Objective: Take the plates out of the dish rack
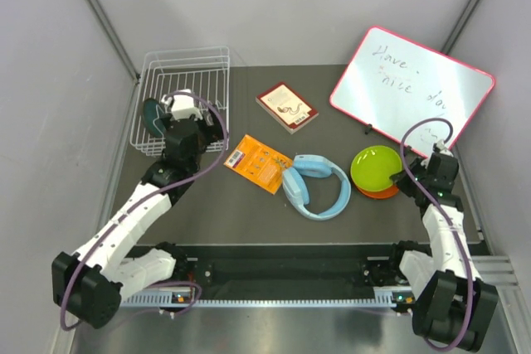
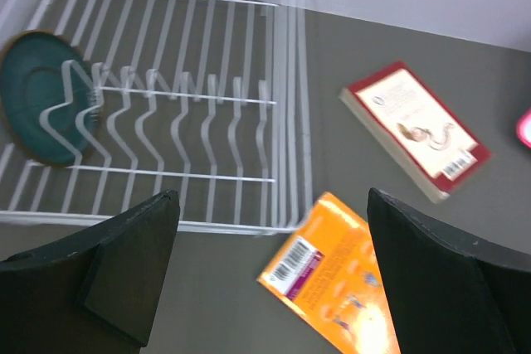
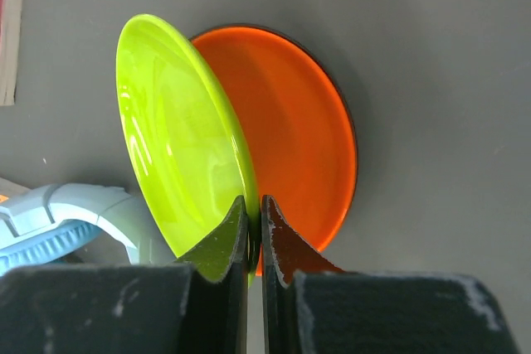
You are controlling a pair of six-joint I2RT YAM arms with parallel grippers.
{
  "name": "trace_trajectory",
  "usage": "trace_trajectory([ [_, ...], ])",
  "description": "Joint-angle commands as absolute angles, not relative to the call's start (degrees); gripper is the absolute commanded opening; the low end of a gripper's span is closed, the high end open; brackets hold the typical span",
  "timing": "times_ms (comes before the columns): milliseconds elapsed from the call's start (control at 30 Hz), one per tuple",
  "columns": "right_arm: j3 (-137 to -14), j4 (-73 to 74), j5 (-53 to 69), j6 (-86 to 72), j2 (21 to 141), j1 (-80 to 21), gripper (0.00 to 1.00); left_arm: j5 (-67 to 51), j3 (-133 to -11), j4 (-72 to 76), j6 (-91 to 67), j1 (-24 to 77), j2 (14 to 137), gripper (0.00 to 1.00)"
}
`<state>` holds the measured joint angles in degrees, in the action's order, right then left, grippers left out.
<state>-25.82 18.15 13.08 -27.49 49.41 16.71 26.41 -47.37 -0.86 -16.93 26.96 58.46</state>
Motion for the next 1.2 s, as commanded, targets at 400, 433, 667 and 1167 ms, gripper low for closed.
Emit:
trace_trajectory([
  [400,-26.2,18.6,10.4,-27.1,49.2,17.5,0.09,16.5,-47.8,-2.3,-20.1,11.8,60.6,0.99],
  [433,-26.2,18.5,10.5,-27.1,49.4,17.6,0.10,16.5,-48.0,-2.3,-20.2,11.4,60.6,0.99],
  [667,-26.2,17.6,11.4,-26.4,50.5,17.5,0.45,13.9,-51.6,-3.6,-22.1,5.6,64.3,0.99],
  [1167,-35.3,21.5,7.6,-21.6,52.9,17.5,0.72,14.5,-55.8,3.2,-22.6,-8.1,77.5,0.99],
])
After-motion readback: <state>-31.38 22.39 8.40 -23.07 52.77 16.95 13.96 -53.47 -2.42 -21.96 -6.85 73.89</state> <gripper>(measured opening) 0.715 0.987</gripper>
